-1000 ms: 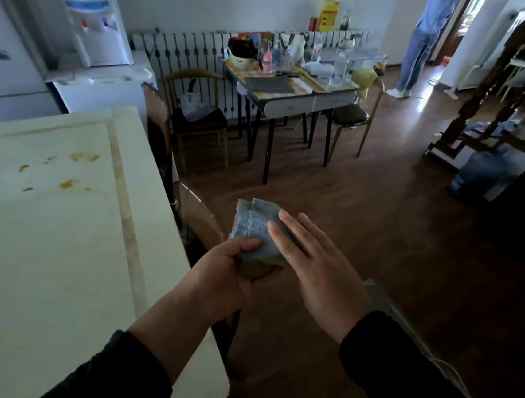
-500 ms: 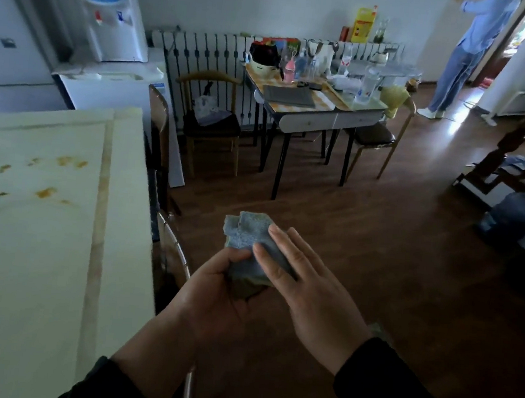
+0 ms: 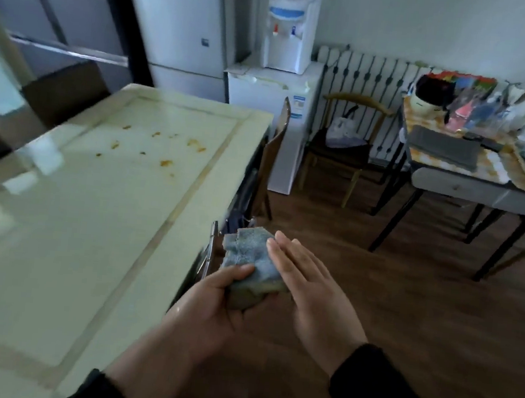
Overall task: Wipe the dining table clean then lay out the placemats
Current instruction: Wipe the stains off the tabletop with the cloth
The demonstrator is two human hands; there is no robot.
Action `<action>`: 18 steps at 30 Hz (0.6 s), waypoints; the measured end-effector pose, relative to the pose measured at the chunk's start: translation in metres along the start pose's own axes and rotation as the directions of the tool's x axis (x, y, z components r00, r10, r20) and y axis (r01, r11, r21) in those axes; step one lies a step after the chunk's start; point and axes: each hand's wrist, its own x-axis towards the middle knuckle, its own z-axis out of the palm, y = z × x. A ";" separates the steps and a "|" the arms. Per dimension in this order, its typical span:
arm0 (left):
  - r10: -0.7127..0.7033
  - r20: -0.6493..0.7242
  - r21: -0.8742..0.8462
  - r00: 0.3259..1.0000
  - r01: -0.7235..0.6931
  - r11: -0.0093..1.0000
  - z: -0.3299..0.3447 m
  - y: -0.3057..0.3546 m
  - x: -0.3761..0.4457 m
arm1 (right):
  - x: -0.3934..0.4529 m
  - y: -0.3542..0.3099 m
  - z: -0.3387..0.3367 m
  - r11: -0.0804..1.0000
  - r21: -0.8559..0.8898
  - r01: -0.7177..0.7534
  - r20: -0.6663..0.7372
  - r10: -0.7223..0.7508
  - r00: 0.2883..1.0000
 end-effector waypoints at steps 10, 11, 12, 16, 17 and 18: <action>0.218 -0.054 -0.105 0.974 -0.223 0.969 -0.017 0.082 0.048 | 0.131 0.029 0.022 0.953 0.093 0.287 0.124 -0.297 0.947; 0.226 -0.049 -0.110 0.973 -0.230 0.967 -0.016 0.090 0.055 | 0.142 0.034 0.024 0.948 0.091 0.305 0.135 -0.315 0.939; 0.232 -0.049 -0.110 0.971 -0.236 0.965 -0.016 0.098 0.062 | 0.153 0.040 0.026 0.943 0.086 0.322 0.138 -0.331 0.933; 0.240 -0.084 -0.152 0.967 -0.251 0.956 -0.014 0.127 0.087 | 0.199 0.057 0.032 0.934 0.094 0.345 0.155 -0.356 0.922; 0.249 -0.096 -0.161 0.964 -0.261 0.952 -0.014 0.135 0.094 | 0.211 0.061 0.035 0.927 0.105 0.360 0.159 -0.373 0.914; 0.263 -0.114 -0.167 0.958 -0.280 0.945 -0.014 0.142 0.100 | 0.223 0.064 0.039 0.917 0.113 0.382 0.164 -0.397 0.903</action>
